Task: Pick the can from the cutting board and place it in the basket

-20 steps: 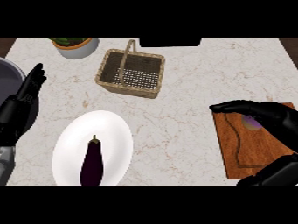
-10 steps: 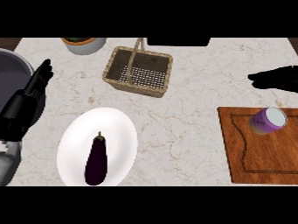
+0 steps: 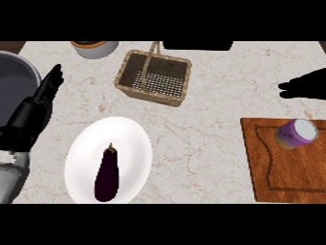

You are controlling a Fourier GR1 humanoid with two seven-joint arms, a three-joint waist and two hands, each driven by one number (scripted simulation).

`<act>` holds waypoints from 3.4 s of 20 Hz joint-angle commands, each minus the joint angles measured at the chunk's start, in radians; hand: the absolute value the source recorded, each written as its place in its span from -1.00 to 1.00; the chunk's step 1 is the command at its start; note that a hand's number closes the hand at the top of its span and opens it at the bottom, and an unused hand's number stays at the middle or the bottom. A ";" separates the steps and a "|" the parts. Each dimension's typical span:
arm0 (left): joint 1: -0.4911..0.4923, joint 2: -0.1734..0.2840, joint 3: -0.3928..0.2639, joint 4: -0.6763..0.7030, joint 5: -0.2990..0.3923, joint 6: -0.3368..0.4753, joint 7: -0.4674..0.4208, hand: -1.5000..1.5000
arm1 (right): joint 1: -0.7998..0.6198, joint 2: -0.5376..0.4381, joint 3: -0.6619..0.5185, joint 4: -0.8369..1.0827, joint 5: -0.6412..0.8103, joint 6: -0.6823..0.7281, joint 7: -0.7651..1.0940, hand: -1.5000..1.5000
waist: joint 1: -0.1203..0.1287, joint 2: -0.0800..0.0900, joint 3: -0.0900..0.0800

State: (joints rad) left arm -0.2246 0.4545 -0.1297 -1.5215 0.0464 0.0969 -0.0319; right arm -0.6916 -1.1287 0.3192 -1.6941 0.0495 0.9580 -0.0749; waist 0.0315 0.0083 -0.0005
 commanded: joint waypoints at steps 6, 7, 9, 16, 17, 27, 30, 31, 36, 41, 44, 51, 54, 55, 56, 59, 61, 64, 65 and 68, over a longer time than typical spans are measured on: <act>-0.084 0.020 0.072 0.033 0.028 -0.065 0.051 0.00 | -0.038 0.092 0.106 0.181 0.297 0.000 -0.219 -1.00 | -0.015 -0.002 0.001; 0.008 0.007 0.056 -0.007 0.008 -0.046 0.012 0.00 | -0.028 0.109 0.133 0.186 0.335 -0.029 -0.246 -1.00 | -0.007 -0.003 0.001; 0.015 -0.019 0.044 -0.008 -0.015 -0.034 -0.008 0.00 | -0.014 0.064 0.123 0.212 0.380 -0.047 -0.333 -1.00 | -0.014 -0.004 0.001; -0.024 -0.054 0.037 0.040 -0.056 -0.020 0.007 0.00 | -0.002 0.134 0.284 0.334 0.575 -0.177 -0.394 -1.00 | -0.015 -0.003 0.001; 0.033 -0.004 0.076 -0.042 -0.019 -0.061 0.024 0.00 | -0.007 0.140 0.276 0.331 0.585 -0.160 -0.370 -1.00 | -0.011 -0.007 0.001; -0.002 -0.069 0.070 0.002 -0.075 -0.069 0.017 0.00 | 0.010 0.220 0.267 0.512 0.742 -0.295 -0.508 -1.00 | -0.026 -0.007 0.000; -0.012 -0.074 0.084 0.024 -0.086 -0.075 0.006 0.00 | 0.008 0.300 0.273 0.635 0.803 -0.394 -0.537 -1.00 | -0.020 -0.005 0.001; -0.005 -0.054 0.128 0.004 -0.042 -0.102 0.022 0.00 | 0.022 0.295 0.272 0.637 0.821 -0.409 -0.548 -1.00 | -0.020 -0.006 0.001; -0.020 -0.076 0.127 0.014 -0.095 -0.089 0.030 0.00 | 0.085 0.321 0.232 0.570 0.846 -0.406 -0.527 -1.00 | -0.031 -0.009 0.000; -0.010 -0.095 0.116 -0.077 -0.106 -0.097 0.099 0.00 | 0.029 0.384 0.189 0.716 0.898 -0.440 -0.573 -1.00 | -0.019 -0.007 0.001; 0.015 -0.058 0.179 -0.035 -0.061 -0.155 0.045 0.00 | 0.149 0.401 0.206 0.665 0.924 -0.505 -0.551 -1.00 | -0.027 -0.009 0.001; -0.011 -0.099 0.175 0.008 -0.124 -0.145 0.012 0.00 | 0.101 0.410 0.144 0.700 0.974 -0.447 -0.622 -1.00 | -0.030 -0.008 0.000; -0.019 -0.114 0.184 -0.012 -0.123 -0.146 0.055 0.00 | 0.117 0.408 0.129 0.750 1.024 -0.502 -0.645 -1.00 | -0.027 -0.008 0.001; 0.070 -0.133 0.159 -0.058 -0.117 -0.157 0.005 0.00 | 0.090 0.454 0.132 0.826 1.030 -0.525 -0.624 -1.00 | -0.018 -0.007 0.001; 0.008 -0.124 0.171 -0.045 -0.133 -0.150 0.070 0.00 | 0.132 0.395 0.122 0.748 1.041 -0.505 -0.652 -1.00 | -0.028 -0.008 0.000; -0.003 -0.113 0.200 -0.022 -0.127 -0.176 0.025 0.00 | 0.110 0.443 0.098 0.842 1.078 -0.547 -0.649 -1.00 | -0.026 -0.007 0.001; 0.035 -0.170 0.151 -0.091 -0.165 -0.132 0.078 0.00 | 0.138 0.461 0.079 0.775 1.067 -0.502 -0.617 -1.00 | -0.028 -0.009 0.000; 0.040 -0.159 0.172 -0.084 -0.176 -0.146 0.051 0.00 | 0.141 0.473 0.087 0.817 1.127 -0.541 -0.640 -1.00 | -0.027 -0.008 0.001; 0.019 -0.159 0.177 -0.056 -0.158 -0.162 0.040 0.00 | 0.038 0.505 0.083 0.982 1.148 -0.573 -0.680 -1.00 | -0.017 -0.005 0.001; 0.015 -0.145 0.196 -0.040 -0.163 -0.172 0.018 0.00 | 0.044 0.504 0.034 0.930 1.098 -0.485 -0.678 1.00 | -0.023 -0.007 0.000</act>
State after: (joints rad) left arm -0.2021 0.3024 0.0512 -1.5636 -0.1175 -0.0592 -0.0029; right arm -0.6048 -0.6469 0.3874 -0.8132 1.1499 0.4022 -0.7134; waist 0.0076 -0.0004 -0.0020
